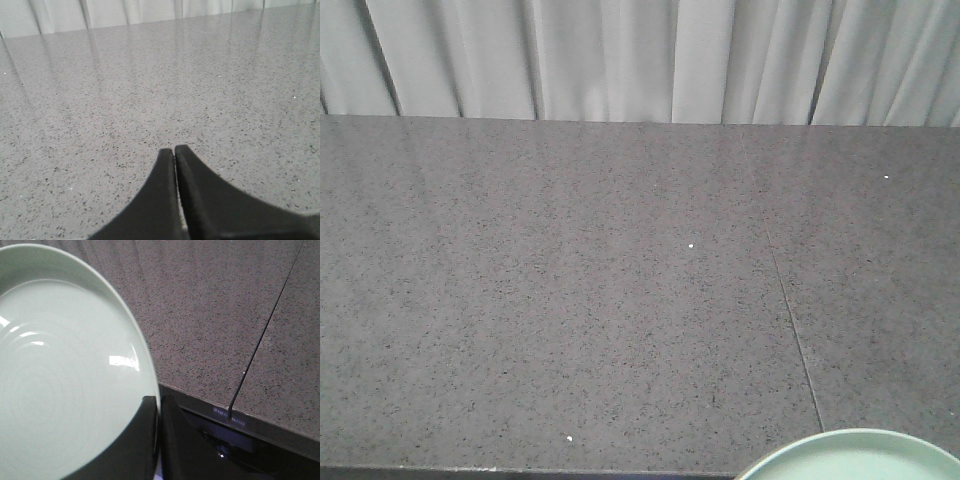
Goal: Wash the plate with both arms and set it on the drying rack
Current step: 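Hold the plate in the right gripper while the base turns away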
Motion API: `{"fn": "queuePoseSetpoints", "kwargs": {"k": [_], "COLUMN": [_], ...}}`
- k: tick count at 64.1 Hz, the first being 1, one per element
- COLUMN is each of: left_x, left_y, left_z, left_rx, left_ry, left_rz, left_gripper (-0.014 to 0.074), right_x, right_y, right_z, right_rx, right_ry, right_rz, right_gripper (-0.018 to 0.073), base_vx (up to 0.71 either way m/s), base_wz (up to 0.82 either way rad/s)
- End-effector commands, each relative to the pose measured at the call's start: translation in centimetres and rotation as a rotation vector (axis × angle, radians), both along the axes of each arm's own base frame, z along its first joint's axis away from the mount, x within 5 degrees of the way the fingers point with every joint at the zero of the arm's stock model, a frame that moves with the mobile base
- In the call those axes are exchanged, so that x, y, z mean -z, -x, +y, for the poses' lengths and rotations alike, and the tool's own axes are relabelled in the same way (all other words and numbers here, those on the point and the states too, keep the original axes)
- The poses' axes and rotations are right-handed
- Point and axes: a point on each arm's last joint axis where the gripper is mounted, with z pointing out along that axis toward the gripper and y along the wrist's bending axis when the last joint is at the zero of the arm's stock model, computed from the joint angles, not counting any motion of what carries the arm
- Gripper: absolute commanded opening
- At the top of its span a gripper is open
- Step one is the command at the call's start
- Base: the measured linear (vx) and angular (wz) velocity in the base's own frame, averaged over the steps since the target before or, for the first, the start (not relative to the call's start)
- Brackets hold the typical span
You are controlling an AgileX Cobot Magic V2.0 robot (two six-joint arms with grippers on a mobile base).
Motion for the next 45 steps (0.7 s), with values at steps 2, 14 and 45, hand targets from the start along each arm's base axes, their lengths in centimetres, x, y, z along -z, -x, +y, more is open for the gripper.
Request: {"fn": "queuePoseSetpoints", "kwargs": {"k": [2,14,45], "left_x": [-1.56,-1.56,-1.56], "left_y": [0.05,0.05,0.05], "left_z": [0.00,0.00,0.00], "left_rx": [0.001,0.001,0.001], "left_ry": [0.013,0.013,0.013], "left_rz": [-0.109,-0.109,-0.109], "left_gripper": [-0.0006,-0.0006,-0.0006], "right_x": [-1.23,-1.23,-1.22], "right_y": [-0.36,-0.36,-0.35], "right_z": [0.11,0.11,0.12], "right_rx": [0.018,0.018,0.017], "right_ry": [-0.050,-0.050,-0.050], "right_rz": [-0.061,-0.061,-0.059], "right_gripper": [-0.0004,-0.0004,-0.0004], "base_vx": [0.00,0.00,0.00], "base_wz": [0.00,0.00,0.00]}}
